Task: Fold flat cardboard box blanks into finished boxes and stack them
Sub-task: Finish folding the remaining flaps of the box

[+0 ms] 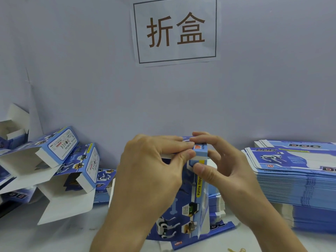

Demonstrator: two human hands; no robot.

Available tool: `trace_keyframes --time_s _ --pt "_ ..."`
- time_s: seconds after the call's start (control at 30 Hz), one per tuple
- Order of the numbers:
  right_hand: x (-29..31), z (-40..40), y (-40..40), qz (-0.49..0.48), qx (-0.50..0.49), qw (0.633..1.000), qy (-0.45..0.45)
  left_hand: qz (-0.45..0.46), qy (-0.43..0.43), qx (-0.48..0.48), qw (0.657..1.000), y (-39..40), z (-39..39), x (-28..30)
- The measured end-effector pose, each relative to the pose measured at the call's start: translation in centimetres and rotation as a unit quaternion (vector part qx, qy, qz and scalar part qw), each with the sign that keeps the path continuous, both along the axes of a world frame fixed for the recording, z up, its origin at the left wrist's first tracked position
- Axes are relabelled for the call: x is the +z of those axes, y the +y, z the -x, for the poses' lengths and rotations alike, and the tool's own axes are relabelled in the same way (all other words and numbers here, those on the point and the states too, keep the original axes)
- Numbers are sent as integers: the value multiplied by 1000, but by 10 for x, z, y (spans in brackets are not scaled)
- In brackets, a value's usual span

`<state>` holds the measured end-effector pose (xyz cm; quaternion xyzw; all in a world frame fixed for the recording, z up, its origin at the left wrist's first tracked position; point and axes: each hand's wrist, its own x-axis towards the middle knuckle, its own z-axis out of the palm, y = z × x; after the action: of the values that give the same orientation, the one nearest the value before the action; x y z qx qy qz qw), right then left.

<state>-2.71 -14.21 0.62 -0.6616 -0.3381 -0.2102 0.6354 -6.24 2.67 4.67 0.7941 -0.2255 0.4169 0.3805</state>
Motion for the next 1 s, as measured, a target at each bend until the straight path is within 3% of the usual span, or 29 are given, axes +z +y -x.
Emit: trace_keyframes --time_s 0.13,0.2,0.3,0.43,0.73,0.87,1.0 --pt "-4 -5 -6 -54 34 997 31 -112 36 -24 993 5 -2 -2" --pt "-5 -6 -6 -71 41 996 41 -131 4 11 991 4 -6 -5" --pt "-5 -6 0 -66 24 997 26 -133 -72 53 987 2 -14 -10" --pt "-4 -4 7 -80 -8 997 7 -98 -142 37 984 8 -21 -16" --pt "4 5 18 -36 -42 998 -26 -86 -163 18 983 8 -24 -19" --pt "6 8 21 -61 -40 997 -8 -32 -172 -4 985 12 -27 -21" --pt "7 12 29 -66 -220 970 -83 198 -137 13 971 25 -35 -26"
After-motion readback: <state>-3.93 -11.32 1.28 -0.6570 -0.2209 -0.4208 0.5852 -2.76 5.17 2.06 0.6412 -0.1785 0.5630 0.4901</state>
